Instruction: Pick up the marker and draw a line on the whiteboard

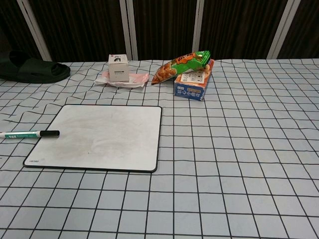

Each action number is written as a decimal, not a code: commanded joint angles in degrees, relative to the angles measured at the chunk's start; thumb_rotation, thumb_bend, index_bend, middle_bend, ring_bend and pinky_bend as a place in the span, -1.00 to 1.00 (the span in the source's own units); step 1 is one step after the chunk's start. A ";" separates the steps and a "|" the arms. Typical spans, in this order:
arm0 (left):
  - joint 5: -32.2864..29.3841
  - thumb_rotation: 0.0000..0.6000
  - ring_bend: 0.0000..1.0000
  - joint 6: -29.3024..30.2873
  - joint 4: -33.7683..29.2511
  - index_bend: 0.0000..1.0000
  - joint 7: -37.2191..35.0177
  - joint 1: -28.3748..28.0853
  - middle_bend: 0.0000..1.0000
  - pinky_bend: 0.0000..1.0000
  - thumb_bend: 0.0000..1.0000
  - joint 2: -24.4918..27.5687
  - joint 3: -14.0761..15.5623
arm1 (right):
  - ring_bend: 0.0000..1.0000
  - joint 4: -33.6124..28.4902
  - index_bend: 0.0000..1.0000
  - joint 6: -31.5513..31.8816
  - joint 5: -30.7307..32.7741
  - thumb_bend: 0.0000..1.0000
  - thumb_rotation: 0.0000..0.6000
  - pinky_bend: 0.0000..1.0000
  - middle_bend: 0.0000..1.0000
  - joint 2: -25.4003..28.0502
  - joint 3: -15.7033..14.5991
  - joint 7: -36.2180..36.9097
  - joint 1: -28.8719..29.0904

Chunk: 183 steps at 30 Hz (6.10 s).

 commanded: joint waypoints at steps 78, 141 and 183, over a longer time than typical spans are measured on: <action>-26.42 1.00 -1.00 -31.20 20.88 0.29 12.43 -28.28 -0.85 -1.00 0.19 -21.73 -7.69 | -1.00 -0.05 -1.00 -0.37 1.63 -0.29 1.00 -1.00 -1.00 0.17 0.82 2.05 -0.07; -12.98 1.00 -0.98 -31.63 28.97 0.41 -32.55 -34.80 -0.69 -0.85 0.19 -39.38 -14.25 | -1.00 0.15 -1.00 -1.07 2.20 -0.29 1.00 -1.00 -1.00 0.56 1.10 3.39 0.13; -15.56 1.00 -0.98 -28.29 24.89 0.42 -32.00 -32.18 -0.69 -0.85 0.19 -37.31 -14.26 | -1.00 0.04 -1.00 -0.55 2.04 -0.29 1.00 -1.00 -1.00 0.79 1.02 3.74 -0.28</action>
